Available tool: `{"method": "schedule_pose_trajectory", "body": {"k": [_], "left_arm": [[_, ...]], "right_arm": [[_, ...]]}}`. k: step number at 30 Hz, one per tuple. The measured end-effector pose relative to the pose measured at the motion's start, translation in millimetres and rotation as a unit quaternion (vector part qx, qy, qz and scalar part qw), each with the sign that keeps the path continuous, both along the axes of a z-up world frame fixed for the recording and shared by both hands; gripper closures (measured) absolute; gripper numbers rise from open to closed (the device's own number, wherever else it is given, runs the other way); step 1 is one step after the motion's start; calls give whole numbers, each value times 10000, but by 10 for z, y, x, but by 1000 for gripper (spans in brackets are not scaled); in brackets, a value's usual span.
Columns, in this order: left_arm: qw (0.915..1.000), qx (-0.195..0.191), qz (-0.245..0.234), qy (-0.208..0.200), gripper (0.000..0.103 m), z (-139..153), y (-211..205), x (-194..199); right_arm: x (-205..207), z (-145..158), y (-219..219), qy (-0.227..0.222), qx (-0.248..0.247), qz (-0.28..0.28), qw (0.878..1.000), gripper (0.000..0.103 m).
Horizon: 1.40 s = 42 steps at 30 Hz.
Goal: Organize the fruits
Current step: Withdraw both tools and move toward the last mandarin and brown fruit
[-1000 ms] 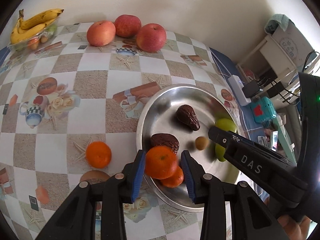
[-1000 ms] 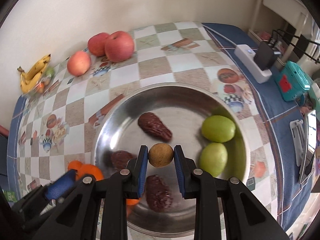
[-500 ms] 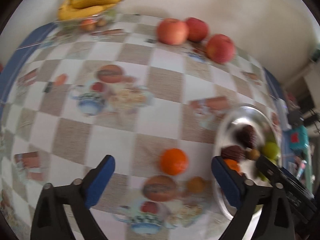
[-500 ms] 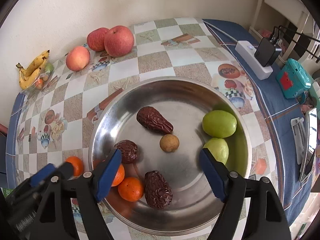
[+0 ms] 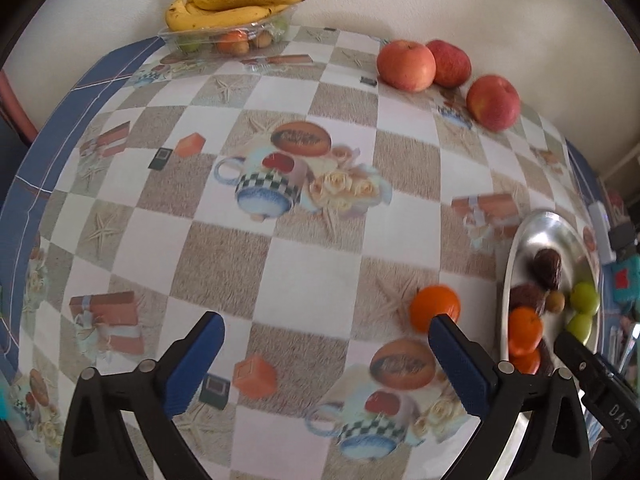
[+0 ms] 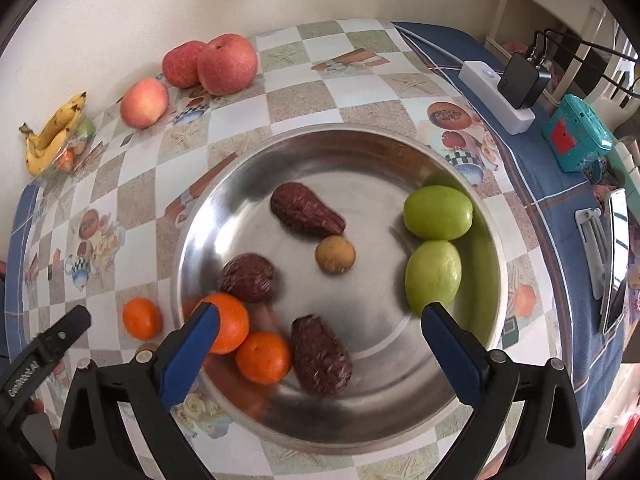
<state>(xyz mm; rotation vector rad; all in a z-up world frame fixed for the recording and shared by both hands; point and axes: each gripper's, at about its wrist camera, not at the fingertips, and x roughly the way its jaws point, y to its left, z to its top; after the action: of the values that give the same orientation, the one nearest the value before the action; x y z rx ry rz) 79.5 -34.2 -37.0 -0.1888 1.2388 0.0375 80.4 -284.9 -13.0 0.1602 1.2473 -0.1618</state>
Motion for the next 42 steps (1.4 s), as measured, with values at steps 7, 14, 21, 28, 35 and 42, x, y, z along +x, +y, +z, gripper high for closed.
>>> {"method": "schedule_pose_trajectory", "body": {"k": [7,14,21,28,35,42], "left_arm": [[9998,-112,-30,-180,0,64,69,-128],[9997,-126,-130,-183,0,71,83,-203],[9998,-64,-170,-10,0,23,137,-275],[9998,-125,-110,81,0,-1,228,-260],[9995,-273,-135,121,0,-31,229,-227],[9986,-505,-58,109,0,-77,230,-174]], "right_arm": [[-195,26,210,52,-104,134,9998,2],[-375,46,367,79,-188,179,9996,2],[-534,-13,505,257,3,136,9996,2],[-651,-160,624,532,198,51,9984,2],[-629,-388,669,802,551,9,9953,2],[-535,-544,752,807,598,95,9949,2]]}}
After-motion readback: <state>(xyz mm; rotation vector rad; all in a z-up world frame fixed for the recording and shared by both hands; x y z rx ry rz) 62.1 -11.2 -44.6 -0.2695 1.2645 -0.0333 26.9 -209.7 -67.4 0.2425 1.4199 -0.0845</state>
